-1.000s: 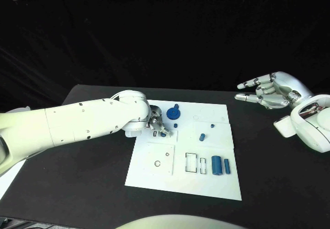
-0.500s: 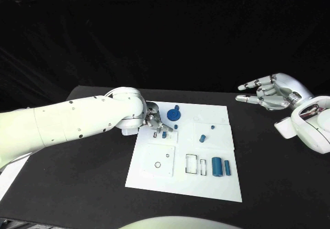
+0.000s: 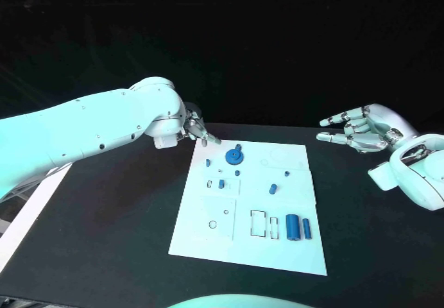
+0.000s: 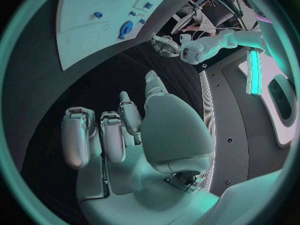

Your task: Assemble the parts on the task board

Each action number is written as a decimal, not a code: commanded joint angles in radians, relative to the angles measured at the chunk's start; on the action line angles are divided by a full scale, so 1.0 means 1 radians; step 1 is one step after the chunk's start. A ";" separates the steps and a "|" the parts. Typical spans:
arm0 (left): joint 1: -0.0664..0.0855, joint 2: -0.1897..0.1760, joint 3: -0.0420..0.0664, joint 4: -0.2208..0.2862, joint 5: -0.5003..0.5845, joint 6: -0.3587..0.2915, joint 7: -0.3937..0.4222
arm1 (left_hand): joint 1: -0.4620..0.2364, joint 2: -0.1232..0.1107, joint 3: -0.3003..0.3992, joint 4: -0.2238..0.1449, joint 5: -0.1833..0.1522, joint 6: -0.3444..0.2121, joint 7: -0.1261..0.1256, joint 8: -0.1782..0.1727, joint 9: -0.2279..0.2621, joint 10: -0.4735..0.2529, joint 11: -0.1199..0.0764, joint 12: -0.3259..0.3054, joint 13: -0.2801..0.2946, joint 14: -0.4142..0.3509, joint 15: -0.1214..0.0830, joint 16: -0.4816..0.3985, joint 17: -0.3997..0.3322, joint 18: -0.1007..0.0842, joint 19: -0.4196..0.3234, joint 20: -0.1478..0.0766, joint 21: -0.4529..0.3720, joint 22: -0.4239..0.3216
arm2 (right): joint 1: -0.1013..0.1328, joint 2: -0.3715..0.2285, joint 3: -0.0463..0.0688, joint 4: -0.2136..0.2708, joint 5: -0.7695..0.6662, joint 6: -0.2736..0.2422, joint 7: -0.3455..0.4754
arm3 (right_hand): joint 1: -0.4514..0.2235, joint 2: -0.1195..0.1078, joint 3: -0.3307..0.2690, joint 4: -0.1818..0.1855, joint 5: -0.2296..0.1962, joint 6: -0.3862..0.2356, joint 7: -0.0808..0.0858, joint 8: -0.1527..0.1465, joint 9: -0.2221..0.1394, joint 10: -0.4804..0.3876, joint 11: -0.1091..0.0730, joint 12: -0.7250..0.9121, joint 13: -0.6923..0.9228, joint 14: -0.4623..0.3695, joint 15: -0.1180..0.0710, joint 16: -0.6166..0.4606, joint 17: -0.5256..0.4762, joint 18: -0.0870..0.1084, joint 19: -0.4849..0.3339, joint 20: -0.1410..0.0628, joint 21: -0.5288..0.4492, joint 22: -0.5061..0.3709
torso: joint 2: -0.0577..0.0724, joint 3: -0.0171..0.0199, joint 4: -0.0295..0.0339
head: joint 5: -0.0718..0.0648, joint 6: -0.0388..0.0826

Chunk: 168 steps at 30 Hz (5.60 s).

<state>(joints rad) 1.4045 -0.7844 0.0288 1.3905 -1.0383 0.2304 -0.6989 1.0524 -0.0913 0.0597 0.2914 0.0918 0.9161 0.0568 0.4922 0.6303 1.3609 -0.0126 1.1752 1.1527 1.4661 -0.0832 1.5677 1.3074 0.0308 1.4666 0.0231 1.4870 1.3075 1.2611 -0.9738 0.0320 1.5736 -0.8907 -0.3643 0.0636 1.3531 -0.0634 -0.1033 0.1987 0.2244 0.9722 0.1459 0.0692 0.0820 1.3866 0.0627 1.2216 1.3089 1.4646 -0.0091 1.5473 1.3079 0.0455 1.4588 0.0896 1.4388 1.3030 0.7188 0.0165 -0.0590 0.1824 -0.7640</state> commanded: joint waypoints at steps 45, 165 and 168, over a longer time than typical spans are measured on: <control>-0.045 0.185 -0.063 -0.298 -0.013 0.187 0.020 | 0.079 0.031 0.024 -0.004 0.006 0.068 -0.011 0.000 -0.042 0.013 -0.012 0.022 0.014 0.105 0.000 0.003 0.263 -0.006 0.066 0.003 0.012 0.168 | -0.008 0.016 0.000 -0.008 0.000 0.015 0.008 | 0.004 0.010 -0.006 -0.005 0.005 0.007 0.001 0.000 0.001 0.001 -0.003 -0.001 0.009 0.095 -0.007 -0.005 0.220 0.011 -0.002 -0.003 -0.004 -0.001 | 0.002 -0.0021 -0.0015 | 0.012 -0.004; -0.137 -0.059 -0.063 0.169 -0.116 0.022 -0.010 | 0.262 -0.014 0.511 -0.153 -0.031 0.029 -0.027 0.079 0.059 0.013 -0.028 -0.023 -0.051 0.105 -0.010 0.003 0.263 -0.004 0.065 -0.009 0.000 0.163 | -0.014 0.019 -0.002 -0.031 -0.007 0.037 0.006 | 0.005 0.017 -0.013 -0.004 -0.007 0.008 0.001 0.000 0.001 0.000 -0.003 -0.003 0.006 0.094 -0.007 -0.008 0.216 0.012 -0.004 -0.003 -0.008 -0.006 | 0.003 -0.0027 -0.0031 | 0.034 -0.034; -0.137 -0.056 -0.063 0.168 -0.112 0.022 -0.011 | 0.260 -0.014 0.513 -0.153 -0.031 0.029 -0.026 0.079 0.059 0.014 -0.028 -0.024 -0.052 0.105 -0.010 0.003 0.263 -0.004 0.065 -0.009 0.000 0.163 | -0.014 0.019 -0.002 -0.031 -0.007 0.037 0.006 | 0.005 0.017 -0.013 -0.004 -0.007 0.008 0.001 0.000 0.001 0.000 -0.003 -0.003 0.006 0.094 -0.007 -0.008 0.216 0.012 -0.004 -0.003 -0.008 -0.006 | 0.002 -0.0025 -0.0035 | 0.034 -0.035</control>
<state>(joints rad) 1.2715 -0.8423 -0.0310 1.5568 -1.1502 0.2161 -0.6936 1.3058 -0.1021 0.4843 0.2222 0.0559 0.9401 0.0409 0.5680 0.6881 1.3737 -0.0356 1.1580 1.1018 1.4674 -0.0894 1.5677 1.3079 0.0310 1.4629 0.0193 1.4851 1.3076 1.2479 -0.9551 0.0304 1.5416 -0.8905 -0.3406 0.0645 1.3610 -0.0555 -0.1087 0.1930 0.2204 0.9722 0.1459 0.0692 0.0818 1.3866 0.0628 1.2216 1.3105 1.4646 -0.0091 1.5435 1.3081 0.0456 1.4588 0.0896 1.4348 1.2975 0.7214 0.0138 -0.0620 0.2164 -0.7983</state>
